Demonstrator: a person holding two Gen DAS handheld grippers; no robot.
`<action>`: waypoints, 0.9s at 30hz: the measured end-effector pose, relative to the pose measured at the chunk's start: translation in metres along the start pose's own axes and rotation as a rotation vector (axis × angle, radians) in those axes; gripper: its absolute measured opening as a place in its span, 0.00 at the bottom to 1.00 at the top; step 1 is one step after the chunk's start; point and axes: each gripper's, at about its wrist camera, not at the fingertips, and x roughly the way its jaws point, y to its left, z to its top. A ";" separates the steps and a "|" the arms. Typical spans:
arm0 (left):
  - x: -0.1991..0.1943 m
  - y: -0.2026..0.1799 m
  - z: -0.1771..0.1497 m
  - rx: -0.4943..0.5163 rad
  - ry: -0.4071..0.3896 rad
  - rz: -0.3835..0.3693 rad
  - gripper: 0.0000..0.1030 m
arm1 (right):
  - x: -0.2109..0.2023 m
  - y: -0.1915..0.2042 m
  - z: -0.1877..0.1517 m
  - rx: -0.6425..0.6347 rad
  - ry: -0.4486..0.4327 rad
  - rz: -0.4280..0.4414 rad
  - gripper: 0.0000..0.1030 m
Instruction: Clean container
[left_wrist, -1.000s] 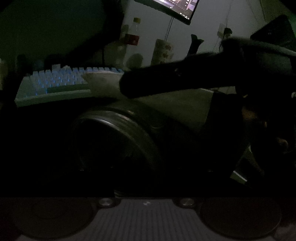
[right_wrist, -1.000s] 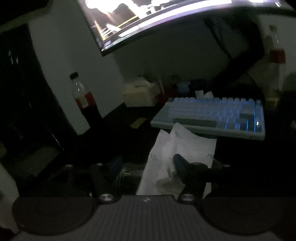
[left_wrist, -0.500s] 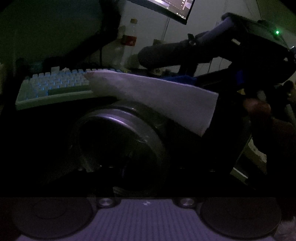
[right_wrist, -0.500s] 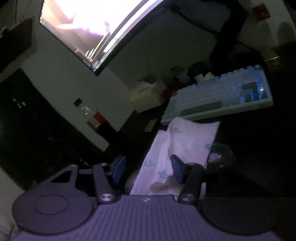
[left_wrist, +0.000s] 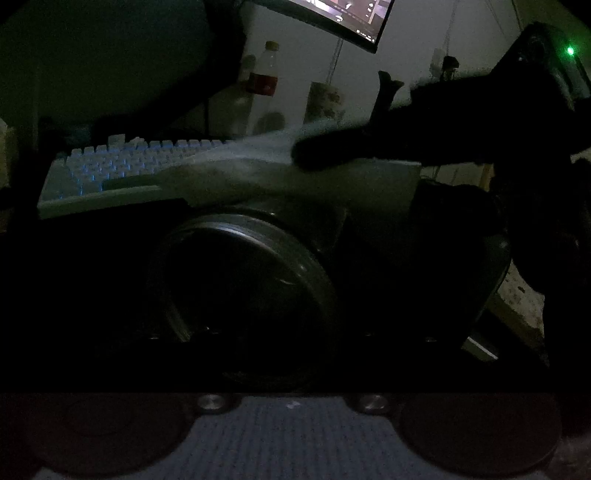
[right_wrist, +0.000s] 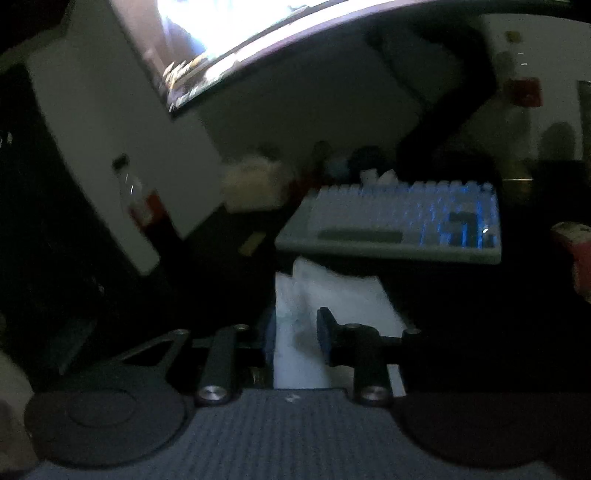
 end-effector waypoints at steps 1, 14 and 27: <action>0.000 0.000 0.000 0.000 0.000 0.000 0.40 | 0.000 0.004 -0.003 -0.027 -0.001 -0.005 0.23; -0.001 0.000 -0.001 0.000 -0.005 0.003 0.42 | -0.025 0.069 -0.040 -0.405 -0.053 -0.157 0.56; -0.001 0.000 -0.002 0.004 -0.011 -0.004 0.47 | 0.002 -0.008 0.032 0.098 -0.008 0.040 0.66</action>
